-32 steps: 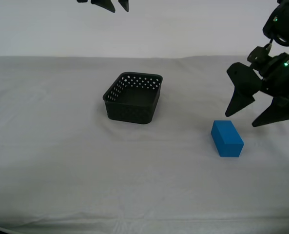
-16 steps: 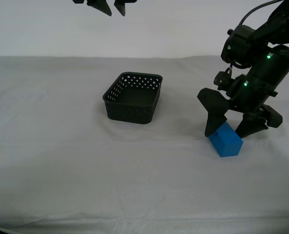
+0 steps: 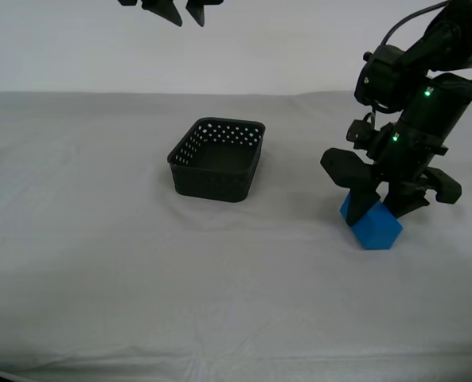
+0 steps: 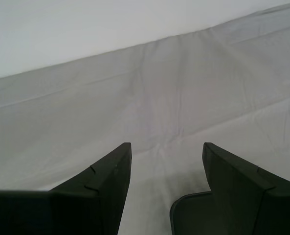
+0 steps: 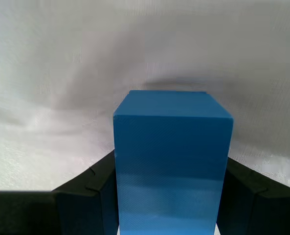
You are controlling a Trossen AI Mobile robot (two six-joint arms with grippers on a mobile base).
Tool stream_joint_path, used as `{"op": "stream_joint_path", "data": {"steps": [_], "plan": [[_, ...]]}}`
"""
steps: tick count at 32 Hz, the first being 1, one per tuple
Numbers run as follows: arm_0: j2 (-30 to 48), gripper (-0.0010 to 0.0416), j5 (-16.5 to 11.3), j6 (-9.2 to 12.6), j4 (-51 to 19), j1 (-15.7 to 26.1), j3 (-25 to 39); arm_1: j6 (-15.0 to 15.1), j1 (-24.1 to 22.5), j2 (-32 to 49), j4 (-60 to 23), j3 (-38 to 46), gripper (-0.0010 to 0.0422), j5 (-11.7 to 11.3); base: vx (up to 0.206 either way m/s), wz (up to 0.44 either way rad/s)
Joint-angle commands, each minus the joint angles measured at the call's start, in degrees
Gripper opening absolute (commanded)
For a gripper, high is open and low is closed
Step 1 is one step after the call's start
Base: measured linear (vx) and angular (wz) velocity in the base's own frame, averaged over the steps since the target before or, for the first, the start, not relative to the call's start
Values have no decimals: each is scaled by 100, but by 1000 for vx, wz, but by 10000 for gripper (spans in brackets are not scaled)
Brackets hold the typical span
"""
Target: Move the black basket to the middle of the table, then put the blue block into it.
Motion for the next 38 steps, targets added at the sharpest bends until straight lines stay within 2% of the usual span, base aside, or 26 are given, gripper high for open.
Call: {"op": "stream_joint_path", "data": {"steps": [1,4,5,8,9,11,12,13,17,19,21,24,25,29,35,38], "plan": [[-2,-1,-118,-17,-179,4,267,11,-2,-2,2,7,194,-7,0,0],[-94,-1,-389,-133,-295,20,658,11,-4,-2,2,7,194,-7,0,0],[-136,0,-584,-293,-295,31,881,11,-2,-2,0,7,194,-7,0,0],[-186,0,-811,-402,-282,83,1375,11,-2,-2,-2,7,194,-7,0,0],[-186,0,-935,-551,-243,125,1714,13,-4,-2,0,7,195,-9,0,0],[-186,0,-960,-597,-190,151,1899,11,-4,-2,7,7,194,-7,0,0],[-186,0,-1008,-671,2,203,2201,13,-2,-2,13,7,194,-9,0,0],[-184,0,-1130,-739,96,234,2369,11,-2,-2,11,7,194,-11,0,0],[-138,0,-1152,-745,511,337,2645,13,-2,-2,11,7,195,-9,0,0],[-138,0,-1167,-743,914,365,2640,13,-2,-2,11,7,195,-9,0,0],[-138,0,-1217,-748,1003,398,2632,13,-2,-2,17,7,194,-9,0,0],[103,0,-1502,-774,1394,498,2647,13,-2,4,31,7,194,-7,0,0],[358,0,-1513,-743,1523,584,2739,13,-2,11,42,7,194,-9,0,0],[1123,0,-1491,-748,1547,793,3215,13,-4,9,74,7,194,-9,0,0],[2142,0,-1534,-726,1510,999,4262,13,-2,9,129,7,194,-9,0,0],[2356,0,-1537,-678,966,1012,4730,13,-4,9,190,7,194,-9,0,0]]}}
